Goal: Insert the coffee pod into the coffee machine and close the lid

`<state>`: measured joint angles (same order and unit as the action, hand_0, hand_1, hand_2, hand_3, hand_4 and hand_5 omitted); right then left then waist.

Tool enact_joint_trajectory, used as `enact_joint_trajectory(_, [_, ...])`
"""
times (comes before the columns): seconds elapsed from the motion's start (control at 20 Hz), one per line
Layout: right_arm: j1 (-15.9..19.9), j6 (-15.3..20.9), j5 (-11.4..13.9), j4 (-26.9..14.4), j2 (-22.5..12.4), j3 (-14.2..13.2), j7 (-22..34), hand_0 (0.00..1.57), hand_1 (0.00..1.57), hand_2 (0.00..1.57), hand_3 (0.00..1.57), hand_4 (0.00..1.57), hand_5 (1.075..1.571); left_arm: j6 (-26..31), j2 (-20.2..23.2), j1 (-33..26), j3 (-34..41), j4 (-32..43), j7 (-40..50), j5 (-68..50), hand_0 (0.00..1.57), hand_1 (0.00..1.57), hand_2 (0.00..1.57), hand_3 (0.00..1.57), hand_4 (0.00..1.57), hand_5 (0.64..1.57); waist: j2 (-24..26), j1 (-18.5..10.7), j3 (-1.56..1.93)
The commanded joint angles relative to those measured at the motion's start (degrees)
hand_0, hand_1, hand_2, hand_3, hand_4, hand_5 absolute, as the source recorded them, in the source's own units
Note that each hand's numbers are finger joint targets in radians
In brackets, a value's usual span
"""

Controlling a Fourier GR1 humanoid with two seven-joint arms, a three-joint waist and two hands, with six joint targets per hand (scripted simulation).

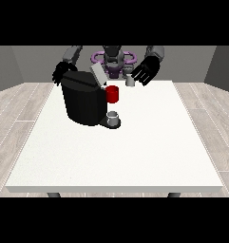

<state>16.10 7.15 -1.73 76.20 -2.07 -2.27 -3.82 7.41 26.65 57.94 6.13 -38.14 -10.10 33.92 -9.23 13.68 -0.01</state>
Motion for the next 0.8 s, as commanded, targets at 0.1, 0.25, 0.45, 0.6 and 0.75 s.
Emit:
enact_joint_trajectory(0.1, [3.1,-1.1,-0.8,0.2,-1.9,-1.4,0.2,0.00,0.00,0.00,0.00,0.55,1.571,2.0,1.6,6.6,2.1,0.2,2.9,-0.9,1.26,1.26,1.29,1.22,0.47,1.571,-2.8,1.9,0.02])
enact_joint_trajectory(0.25, [4.1,1.7,0.9,-0.8,-0.9,-1.5,-1.1,0.00,0.00,0.00,0.00,0.52,1.571,0.8,-1.1,7.7,0.8,-0.4,4.7,0.2,1.26,1.26,1.32,1.25,0.52,1.571,-3.2,1.4,0.03])
enact_joint_trajectory(0.45, [2.7,-0.1,-0.2,2.5,-0.9,-0.4,1.3,0.00,0.00,0.00,0.00,0.53,1.571,1.1,1.3,7.7,1.0,1.2,3.6,1.2,1.26,1.26,1.31,1.24,0.51,1.571,-3.3,3.3,0.02])
enact_joint_trajectory(0.6, [4.2,3.7,1.3,2.0,1.6,0.1,1.3,0.00,0.00,0.00,0.00,0.48,1.571,-0.6,-0.2,8.9,0.6,0.9,3.3,1.8,1.26,1.26,1.30,1.24,0.49,1.571,-5.3,2.9,0.02])
enact_joint_trajectory(0.75, [3.6,0.9,0.7,4.3,-0.2,0.9,2.9,0.00,0.00,0.00,0.00,0.51,1.571,0.5,1.0,8.9,1.4,2.4,2.1,1.4,1.31,1.31,1.33,1.24,0.49,1.571,-5.2,4.4,0.01])
